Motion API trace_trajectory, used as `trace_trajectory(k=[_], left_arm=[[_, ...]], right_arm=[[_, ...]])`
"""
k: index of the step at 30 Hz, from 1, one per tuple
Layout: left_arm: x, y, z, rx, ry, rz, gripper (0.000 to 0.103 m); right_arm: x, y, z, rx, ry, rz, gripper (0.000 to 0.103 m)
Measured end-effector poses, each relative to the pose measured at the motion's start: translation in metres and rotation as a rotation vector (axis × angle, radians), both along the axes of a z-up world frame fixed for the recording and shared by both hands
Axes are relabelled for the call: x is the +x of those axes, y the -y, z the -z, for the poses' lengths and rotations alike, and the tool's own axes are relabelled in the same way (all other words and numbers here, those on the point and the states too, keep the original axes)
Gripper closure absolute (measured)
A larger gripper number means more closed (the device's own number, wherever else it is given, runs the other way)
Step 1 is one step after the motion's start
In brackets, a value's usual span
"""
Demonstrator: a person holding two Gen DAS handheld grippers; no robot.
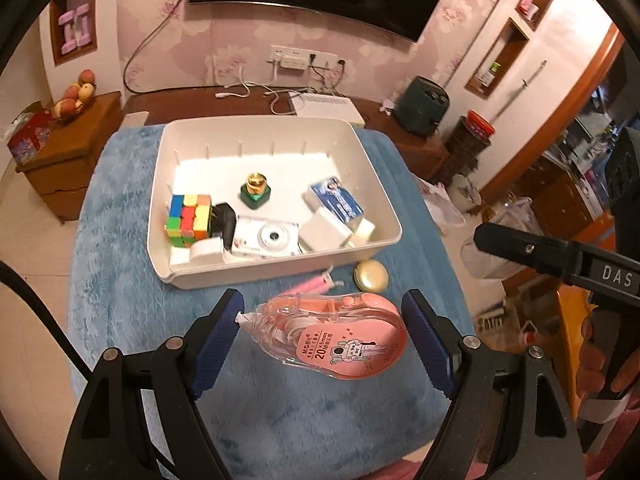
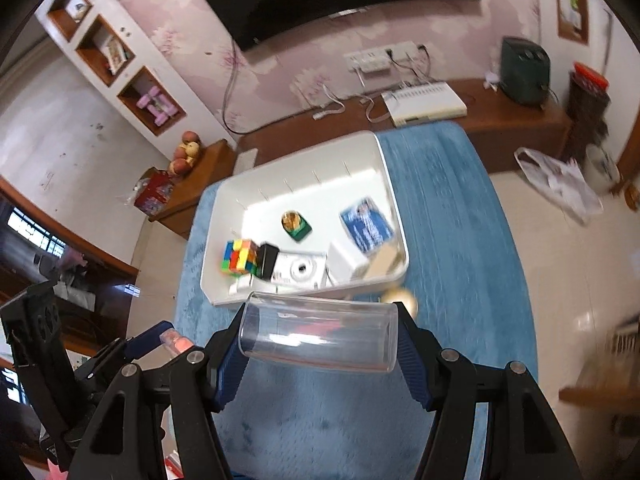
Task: Organize rigid objects
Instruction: 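Lift and carry the tape dispenser with the left tool while the right tool carries the cup to the tray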
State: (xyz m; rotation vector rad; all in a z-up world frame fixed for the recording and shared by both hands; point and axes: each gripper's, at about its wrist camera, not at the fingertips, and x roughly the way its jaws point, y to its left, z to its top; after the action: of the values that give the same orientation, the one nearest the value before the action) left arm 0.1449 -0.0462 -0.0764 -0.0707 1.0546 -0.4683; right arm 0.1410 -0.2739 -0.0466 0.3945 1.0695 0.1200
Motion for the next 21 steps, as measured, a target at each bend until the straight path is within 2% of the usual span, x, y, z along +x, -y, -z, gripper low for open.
trace_trajectory(k=[14,21], left_arm=[[0.060,0.010,-0.010,0.047,0.048,-0.085,0.020],[0.095,0.014,-0.003,0.068,0.051,-0.159,0.020]], right_arm=[[0.065,0.003,-0.007,-0.050,0.123,-0.058,0.036],[0.098,-0.004,0.008,-0.062,0.134,-0.124,0.036]])
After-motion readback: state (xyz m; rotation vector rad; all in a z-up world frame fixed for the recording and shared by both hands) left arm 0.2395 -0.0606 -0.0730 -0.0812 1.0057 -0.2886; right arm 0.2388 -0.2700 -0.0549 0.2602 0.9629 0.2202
